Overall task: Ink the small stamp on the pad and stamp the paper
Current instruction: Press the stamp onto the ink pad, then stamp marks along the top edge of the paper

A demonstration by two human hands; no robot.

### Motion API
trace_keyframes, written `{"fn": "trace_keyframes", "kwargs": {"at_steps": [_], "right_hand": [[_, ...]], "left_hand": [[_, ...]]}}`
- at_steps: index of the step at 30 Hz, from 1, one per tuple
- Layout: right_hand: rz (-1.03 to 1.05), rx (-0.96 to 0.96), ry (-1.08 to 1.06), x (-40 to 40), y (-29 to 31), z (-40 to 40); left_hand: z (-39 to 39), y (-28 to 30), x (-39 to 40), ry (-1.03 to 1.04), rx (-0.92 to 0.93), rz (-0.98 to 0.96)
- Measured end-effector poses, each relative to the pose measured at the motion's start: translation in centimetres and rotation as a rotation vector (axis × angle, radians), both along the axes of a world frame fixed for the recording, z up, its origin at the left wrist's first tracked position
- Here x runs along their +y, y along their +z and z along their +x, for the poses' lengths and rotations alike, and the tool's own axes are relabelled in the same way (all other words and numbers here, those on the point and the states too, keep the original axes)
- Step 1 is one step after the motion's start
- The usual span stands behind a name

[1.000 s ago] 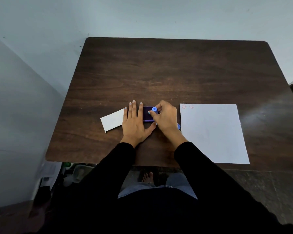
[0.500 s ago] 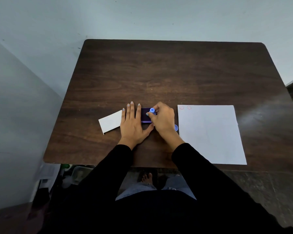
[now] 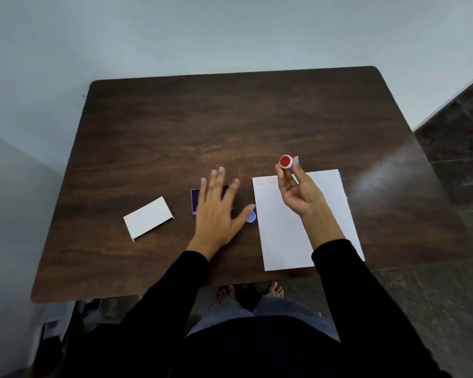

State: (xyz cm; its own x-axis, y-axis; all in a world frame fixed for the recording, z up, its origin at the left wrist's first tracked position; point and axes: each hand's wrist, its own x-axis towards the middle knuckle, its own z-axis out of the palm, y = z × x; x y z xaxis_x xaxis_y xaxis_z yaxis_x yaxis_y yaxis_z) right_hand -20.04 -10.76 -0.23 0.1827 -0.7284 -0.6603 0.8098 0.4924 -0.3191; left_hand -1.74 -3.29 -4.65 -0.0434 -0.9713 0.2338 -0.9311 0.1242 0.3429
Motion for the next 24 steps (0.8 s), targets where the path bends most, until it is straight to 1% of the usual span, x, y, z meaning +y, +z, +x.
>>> {"fn": "trace_keyframes", "kwargs": {"at_steps": [2,4,6,13,18,22,24], "right_hand": [[0.02,-0.02,-0.006,-0.1,-0.4,-0.8],[0.03,-0.044,-0.015,-0.3,-0.8,-1.4],[0.027,-0.049,-0.014,-0.5,-1.1,-1.7],[0.039,-0.005,-0.011,-0.5,-2.1,-2.4],[0.036,0.007,-0.013,-0.7,-2.3,-2.5],[0.021,0.075,-0.036,-0.6,-2.1,-2.6],[0.002,0.191,-0.047,-0.7,-2.0,-2.5]], "left_hand": [[-1.8,-0.1,-0.1,-0.126,-0.06,0.054],[-2.7,-0.5,0.3,-0.144,-0.084,0.122],[-2.9,-1.0,0.8,-0.139,-0.083,0.149],[-2.4,-1.3,1.9,-0.069,-0.047,0.029],[-2.5,-1.2,1.8,-0.023,0.011,0.026],[-3.0,-0.5,-0.8,-0.061,-0.02,0.183],[-3.2,-0.4,-2.3,-0.095,-0.083,0.254]]}}
